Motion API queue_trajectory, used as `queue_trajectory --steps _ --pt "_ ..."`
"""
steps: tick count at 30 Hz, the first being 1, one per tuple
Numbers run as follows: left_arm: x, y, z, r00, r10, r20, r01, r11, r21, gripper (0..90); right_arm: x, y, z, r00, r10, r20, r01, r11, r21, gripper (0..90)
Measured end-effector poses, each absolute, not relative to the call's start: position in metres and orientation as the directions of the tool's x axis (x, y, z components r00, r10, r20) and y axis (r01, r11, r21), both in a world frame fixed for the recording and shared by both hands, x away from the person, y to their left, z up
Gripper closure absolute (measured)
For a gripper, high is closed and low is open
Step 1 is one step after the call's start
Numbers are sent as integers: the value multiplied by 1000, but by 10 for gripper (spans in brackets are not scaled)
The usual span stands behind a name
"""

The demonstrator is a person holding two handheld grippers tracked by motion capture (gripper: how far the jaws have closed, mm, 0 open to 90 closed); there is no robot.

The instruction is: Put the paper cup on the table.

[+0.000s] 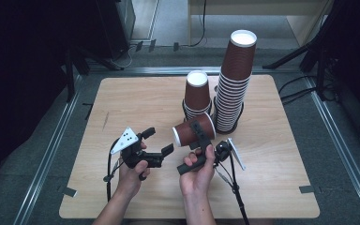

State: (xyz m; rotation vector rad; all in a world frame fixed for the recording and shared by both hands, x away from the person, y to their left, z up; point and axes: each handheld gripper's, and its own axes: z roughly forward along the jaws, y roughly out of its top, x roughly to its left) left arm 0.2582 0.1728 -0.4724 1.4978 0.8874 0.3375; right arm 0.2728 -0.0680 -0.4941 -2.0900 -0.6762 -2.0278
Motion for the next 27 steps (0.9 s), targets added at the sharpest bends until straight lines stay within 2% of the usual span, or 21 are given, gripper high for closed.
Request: queue_trajectory --steps 3,6,9,12,16,20,27 --pt "260 178 -474 640 700 -318 343 110 933 0 270 -74 -491 -49 347 937 360 -869 340 128" --pt "261 182 -475 631 705 -324 349 115 930 0 267 -80 -487 -81 440 894 316 -839 442 128" --pt "261 185 -476 625 708 -328 355 117 928 0 263 -82 -483 -126 559 820 265 -777 571 129" --pt "262 188 -477 615 719 -324 359 110 927 0 258 -85 -479 -168 677 716 204 -687 698 129" --pt "262 191 -481 592 738 -323 370 107 923 0 253 -92 -474 -193 830 523 109 -512 852 129" --pt "262 196 -484 574 753 -323 380 104 919 0 250 -97 -472 -178 907 381 64 -376 924 128" --pt "260 204 -493 532 795 -292 391 75 917 0 255 -110 -477 -160 968 195 67 -186 980 129"
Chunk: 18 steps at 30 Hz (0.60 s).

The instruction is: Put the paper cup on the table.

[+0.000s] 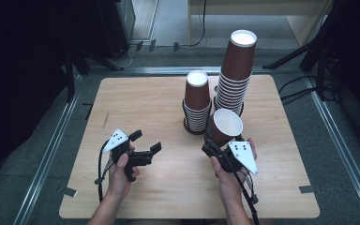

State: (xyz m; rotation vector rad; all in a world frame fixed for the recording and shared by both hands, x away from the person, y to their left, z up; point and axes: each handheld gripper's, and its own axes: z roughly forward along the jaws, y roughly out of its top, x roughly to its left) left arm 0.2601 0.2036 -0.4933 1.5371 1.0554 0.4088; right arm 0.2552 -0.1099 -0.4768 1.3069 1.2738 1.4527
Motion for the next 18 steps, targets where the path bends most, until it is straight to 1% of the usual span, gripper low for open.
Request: queue_trajectory --steps 9,15,18 --pt "256 227 -508 449 855 -258 394 69 917 0 259 -139 -482 -180 984 12 32 -6 999 130" --pt "250 245 -518 400 886 -233 398 61 916 0 258 -159 -493 -186 980 -74 24 80 997 130" --pt "246 257 -522 374 900 -225 393 66 917 0 259 -168 -499 -179 980 -87 35 95 995 129"
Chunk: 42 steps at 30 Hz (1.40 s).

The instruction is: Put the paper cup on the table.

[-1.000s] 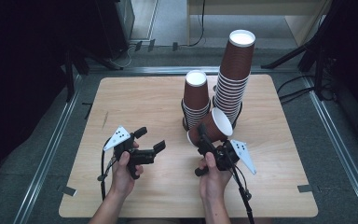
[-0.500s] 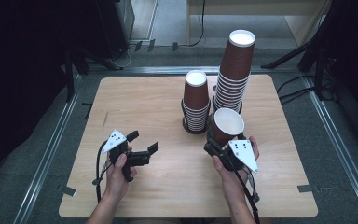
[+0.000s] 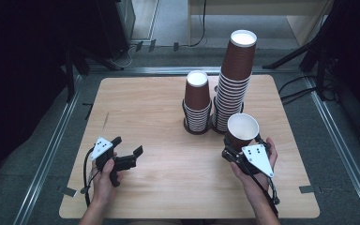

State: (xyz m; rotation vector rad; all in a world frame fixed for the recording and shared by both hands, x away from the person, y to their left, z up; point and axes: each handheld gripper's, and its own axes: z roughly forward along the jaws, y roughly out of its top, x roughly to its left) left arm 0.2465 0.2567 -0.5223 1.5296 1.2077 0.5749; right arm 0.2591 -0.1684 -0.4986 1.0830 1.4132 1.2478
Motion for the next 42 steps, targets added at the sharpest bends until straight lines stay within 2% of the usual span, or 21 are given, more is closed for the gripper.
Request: queue_trajectory --steps 10,24,26,29,30,35,42 --pt "233 292 -539 296 940 -168 401 37 915 0 274 -198 -509 -58 993 -103 68 107 992 125" --pt "233 311 -547 245 951 -188 422 70 904 0 303 -244 -528 -67 991 -119 89 125 988 128" --pt "234 313 -547 238 952 -194 421 79 903 0 308 -248 -532 -82 990 -110 116 120 986 128" --pt "234 315 -548 231 954 -193 424 80 902 0 313 -254 -536 -111 994 15 237 12 971 128" --pt "234 315 -549 230 953 -198 423 85 902 0 315 -255 -537 -115 993 26 265 6 964 128" --pt "233 315 -550 242 950 -199 424 81 902 0 318 -257 -538 -114 993 21 270 11 963 128" --pt "234 319 -551 241 943 -229 426 109 898 0 323 -249 -543 -55 997 -60 260 72 963 128"
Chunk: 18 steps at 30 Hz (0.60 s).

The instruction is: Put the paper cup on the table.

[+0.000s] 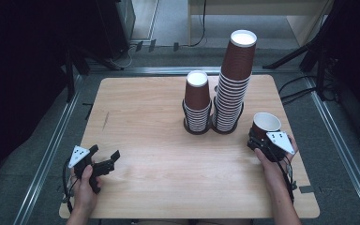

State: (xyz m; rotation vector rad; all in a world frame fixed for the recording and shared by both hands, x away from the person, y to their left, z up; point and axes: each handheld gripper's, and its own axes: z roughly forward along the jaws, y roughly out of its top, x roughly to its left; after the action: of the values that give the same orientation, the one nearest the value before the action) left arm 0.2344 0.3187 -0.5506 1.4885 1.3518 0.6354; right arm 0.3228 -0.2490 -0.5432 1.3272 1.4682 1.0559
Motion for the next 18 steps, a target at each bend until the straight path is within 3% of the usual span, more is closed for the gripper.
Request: queue_trajectory --steps 10,18 --pt "235 316 -551 251 943 -217 431 92 897 0 318 -245 -546 -64 992 -105 275 118 954 127" --pt "235 316 -552 253 942 -221 434 93 896 0 316 -246 -546 -74 995 -67 301 87 950 127"
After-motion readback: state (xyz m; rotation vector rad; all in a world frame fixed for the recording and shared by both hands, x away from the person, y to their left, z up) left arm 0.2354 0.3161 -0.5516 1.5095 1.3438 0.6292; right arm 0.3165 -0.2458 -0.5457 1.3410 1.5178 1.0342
